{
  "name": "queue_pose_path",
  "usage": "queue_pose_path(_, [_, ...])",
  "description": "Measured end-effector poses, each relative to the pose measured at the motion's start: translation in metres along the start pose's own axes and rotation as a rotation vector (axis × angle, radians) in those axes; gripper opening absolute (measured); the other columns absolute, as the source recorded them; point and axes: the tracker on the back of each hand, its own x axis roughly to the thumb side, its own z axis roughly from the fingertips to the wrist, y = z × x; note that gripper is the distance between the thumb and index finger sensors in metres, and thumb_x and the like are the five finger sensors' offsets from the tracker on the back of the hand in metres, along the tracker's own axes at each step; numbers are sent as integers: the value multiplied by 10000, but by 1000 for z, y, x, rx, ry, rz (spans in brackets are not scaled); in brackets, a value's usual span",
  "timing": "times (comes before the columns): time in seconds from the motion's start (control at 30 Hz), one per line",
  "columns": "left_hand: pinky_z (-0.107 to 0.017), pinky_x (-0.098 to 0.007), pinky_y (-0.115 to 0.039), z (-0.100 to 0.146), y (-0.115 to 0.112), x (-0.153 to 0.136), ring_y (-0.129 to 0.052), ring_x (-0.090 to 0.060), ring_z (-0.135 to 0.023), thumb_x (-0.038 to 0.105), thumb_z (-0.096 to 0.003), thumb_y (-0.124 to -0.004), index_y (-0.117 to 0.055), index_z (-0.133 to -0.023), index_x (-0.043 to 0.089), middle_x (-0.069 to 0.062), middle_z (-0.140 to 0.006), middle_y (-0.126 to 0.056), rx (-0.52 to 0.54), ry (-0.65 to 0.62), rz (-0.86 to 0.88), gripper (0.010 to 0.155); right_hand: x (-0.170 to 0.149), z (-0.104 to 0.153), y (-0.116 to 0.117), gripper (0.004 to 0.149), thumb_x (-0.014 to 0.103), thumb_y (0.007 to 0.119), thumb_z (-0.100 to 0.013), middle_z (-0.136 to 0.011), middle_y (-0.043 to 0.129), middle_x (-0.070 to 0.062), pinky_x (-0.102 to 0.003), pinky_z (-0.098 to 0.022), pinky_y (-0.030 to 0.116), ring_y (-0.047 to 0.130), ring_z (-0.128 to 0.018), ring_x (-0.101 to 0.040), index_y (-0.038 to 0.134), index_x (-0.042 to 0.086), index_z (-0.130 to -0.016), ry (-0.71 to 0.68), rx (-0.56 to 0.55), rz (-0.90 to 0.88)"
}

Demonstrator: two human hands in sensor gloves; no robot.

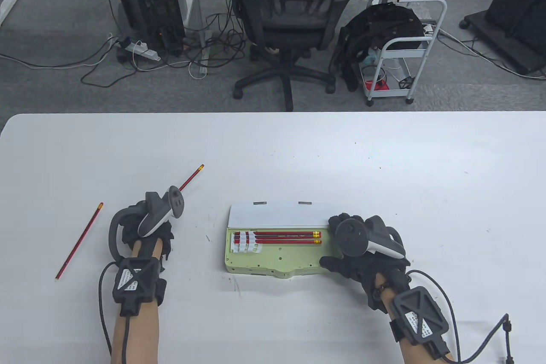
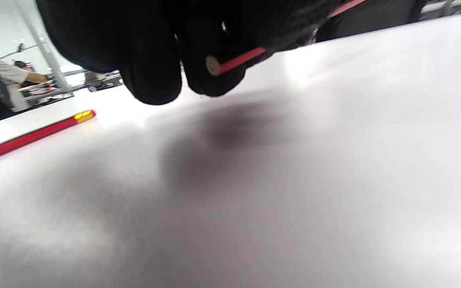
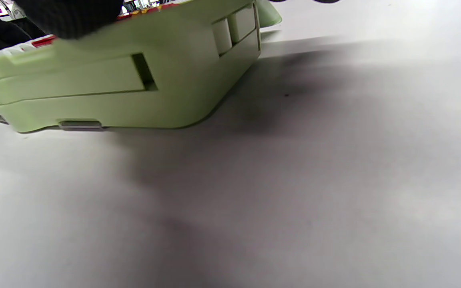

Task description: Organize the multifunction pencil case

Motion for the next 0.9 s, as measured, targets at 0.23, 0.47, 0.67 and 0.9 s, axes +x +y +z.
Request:
queue_pose_path(0.23, [-617, -637, -762, 62, 44, 29, -943, -400, -842, 250, -575, -626, -626, -995, 208, -110, -937, -911, 181, -224, 112, 422, 0, 0, 0, 989, 586, 601, -461, -1107, 212, -384, -749, -690, 377, 321, -998, -662, 206, -44, -1112, -2, -4, 0])
queue_pose_path(0.47, [-602, -620, -774, 115, 55, 69, -950, -332, -779, 241, -561, -609, -635, -987, 237, -80, -899, -897, 335, -447, 258, 427, 0, 1, 0, 988, 589, 600, -461, -1108, 223, -381, -752, -688, 384, 324, -999, -661, 213, -42, -1115, -1, -23, 14])
queue_pose_path(0.67, [-579, -596, -801, 126, 38, 94, -978, -294, -732, 261, -554, -632, -669, -976, 252, -63, -868, -925, 324, -561, 280, 424, 2, 5, 1, 969, 589, 599, -462, -1108, 274, -378, -746, -688, 419, 368, -1000, -649, 255, -36, -1117, -9, -73, 34])
queue_pose_path(0.9, [-576, -599, -802, 128, 24, 83, -979, -297, -730, 263, -556, -641, -679, -975, 248, -69, -866, -928, 313, -585, 269, 421, 4, 10, -8, 908, 561, 608, -461, -1106, 380, -358, -735, -684, 475, 473, -991, -631, 365, -22, -1113, -5, -191, 84])
